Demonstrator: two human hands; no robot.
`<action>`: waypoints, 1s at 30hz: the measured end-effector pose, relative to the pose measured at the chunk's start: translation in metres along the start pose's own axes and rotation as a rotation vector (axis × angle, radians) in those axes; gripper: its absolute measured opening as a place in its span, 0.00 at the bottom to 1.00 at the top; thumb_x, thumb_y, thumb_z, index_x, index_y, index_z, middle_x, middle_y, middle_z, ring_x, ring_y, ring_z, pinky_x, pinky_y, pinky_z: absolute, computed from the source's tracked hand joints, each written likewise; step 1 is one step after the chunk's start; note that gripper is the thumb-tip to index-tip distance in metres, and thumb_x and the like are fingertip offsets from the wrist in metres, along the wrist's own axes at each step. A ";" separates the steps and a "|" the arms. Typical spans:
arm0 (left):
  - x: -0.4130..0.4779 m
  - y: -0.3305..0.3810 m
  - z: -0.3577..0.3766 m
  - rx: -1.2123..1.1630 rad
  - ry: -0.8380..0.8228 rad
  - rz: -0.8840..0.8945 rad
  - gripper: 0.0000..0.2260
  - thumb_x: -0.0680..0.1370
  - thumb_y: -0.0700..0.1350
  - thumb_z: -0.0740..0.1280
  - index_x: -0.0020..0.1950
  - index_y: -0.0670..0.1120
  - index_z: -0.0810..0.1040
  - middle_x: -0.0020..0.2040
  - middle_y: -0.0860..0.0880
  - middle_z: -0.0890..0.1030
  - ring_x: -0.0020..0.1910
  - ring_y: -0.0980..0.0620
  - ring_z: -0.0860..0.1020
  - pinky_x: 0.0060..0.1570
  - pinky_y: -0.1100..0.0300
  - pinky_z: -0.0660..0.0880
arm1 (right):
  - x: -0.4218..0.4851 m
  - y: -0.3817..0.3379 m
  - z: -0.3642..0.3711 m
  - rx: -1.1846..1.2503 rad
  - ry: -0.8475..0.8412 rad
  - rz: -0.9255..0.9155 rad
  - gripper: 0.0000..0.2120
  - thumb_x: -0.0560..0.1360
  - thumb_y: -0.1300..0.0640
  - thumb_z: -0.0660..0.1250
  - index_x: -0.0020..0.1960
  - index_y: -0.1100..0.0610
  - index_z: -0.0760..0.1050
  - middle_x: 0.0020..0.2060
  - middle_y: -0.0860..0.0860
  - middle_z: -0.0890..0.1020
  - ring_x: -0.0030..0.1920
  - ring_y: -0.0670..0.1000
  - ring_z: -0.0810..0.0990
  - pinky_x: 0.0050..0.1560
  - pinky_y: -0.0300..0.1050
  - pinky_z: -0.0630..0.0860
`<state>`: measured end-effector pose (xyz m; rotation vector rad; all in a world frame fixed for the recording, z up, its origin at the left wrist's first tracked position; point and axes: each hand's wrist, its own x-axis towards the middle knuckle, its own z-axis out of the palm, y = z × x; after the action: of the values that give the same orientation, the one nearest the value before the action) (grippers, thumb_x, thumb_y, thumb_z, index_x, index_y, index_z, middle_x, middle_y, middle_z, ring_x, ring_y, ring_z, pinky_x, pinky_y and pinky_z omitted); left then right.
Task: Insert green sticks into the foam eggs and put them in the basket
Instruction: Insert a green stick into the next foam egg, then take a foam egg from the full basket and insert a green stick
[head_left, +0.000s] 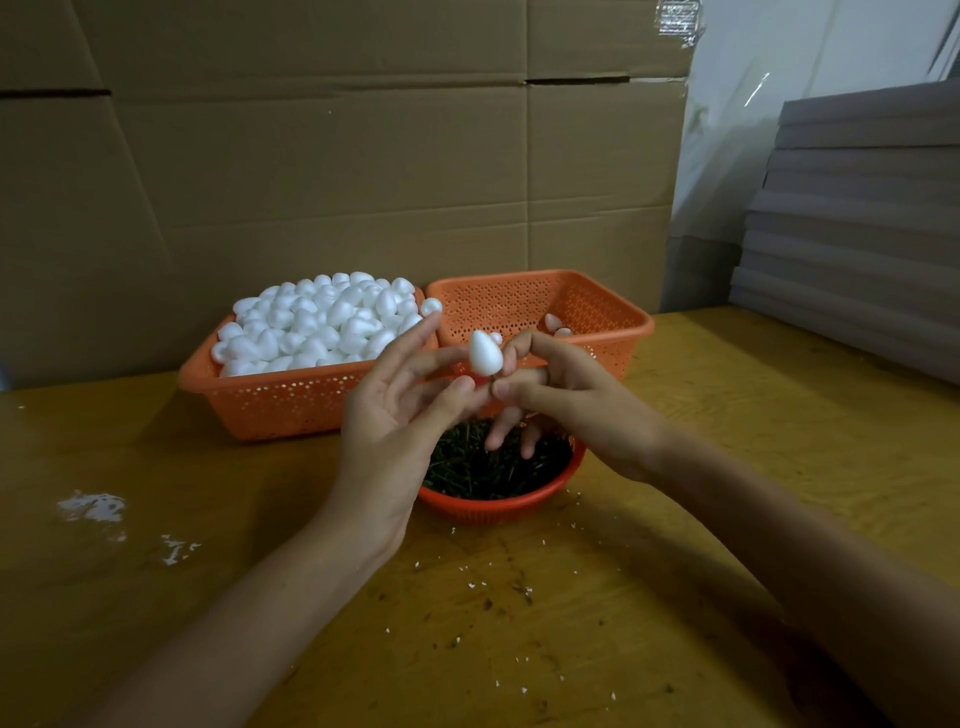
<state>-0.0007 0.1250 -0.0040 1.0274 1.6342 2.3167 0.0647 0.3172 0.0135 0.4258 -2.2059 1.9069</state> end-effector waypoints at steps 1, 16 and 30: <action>-0.001 -0.001 0.001 0.022 0.019 0.010 0.26 0.77 0.42 0.74 0.75 0.50 0.75 0.62 0.47 0.84 0.61 0.46 0.84 0.59 0.52 0.82 | 0.000 -0.002 -0.004 0.057 0.036 -0.006 0.06 0.84 0.62 0.65 0.58 0.59 0.69 0.53 0.58 0.87 0.44 0.56 0.87 0.36 0.43 0.82; -0.028 -0.021 0.003 1.066 -0.450 0.924 0.05 0.82 0.41 0.71 0.52 0.40 0.84 0.47 0.45 0.82 0.45 0.45 0.79 0.47 0.49 0.77 | -0.004 0.008 -0.068 -0.082 0.748 0.108 0.09 0.81 0.58 0.70 0.57 0.59 0.73 0.47 0.55 0.88 0.39 0.55 0.87 0.34 0.45 0.83; -0.031 -0.026 0.002 1.035 -0.458 0.926 0.07 0.81 0.42 0.69 0.58 0.43 0.80 0.50 0.45 0.81 0.48 0.46 0.79 0.50 0.52 0.77 | -0.002 0.020 -0.067 -0.152 0.869 0.055 0.12 0.83 0.57 0.67 0.63 0.61 0.72 0.46 0.57 0.88 0.42 0.59 0.88 0.40 0.49 0.84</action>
<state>0.0170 0.1230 -0.0402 2.7016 2.4453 1.0893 0.0575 0.3859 0.0043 -0.4262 -1.7339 1.4972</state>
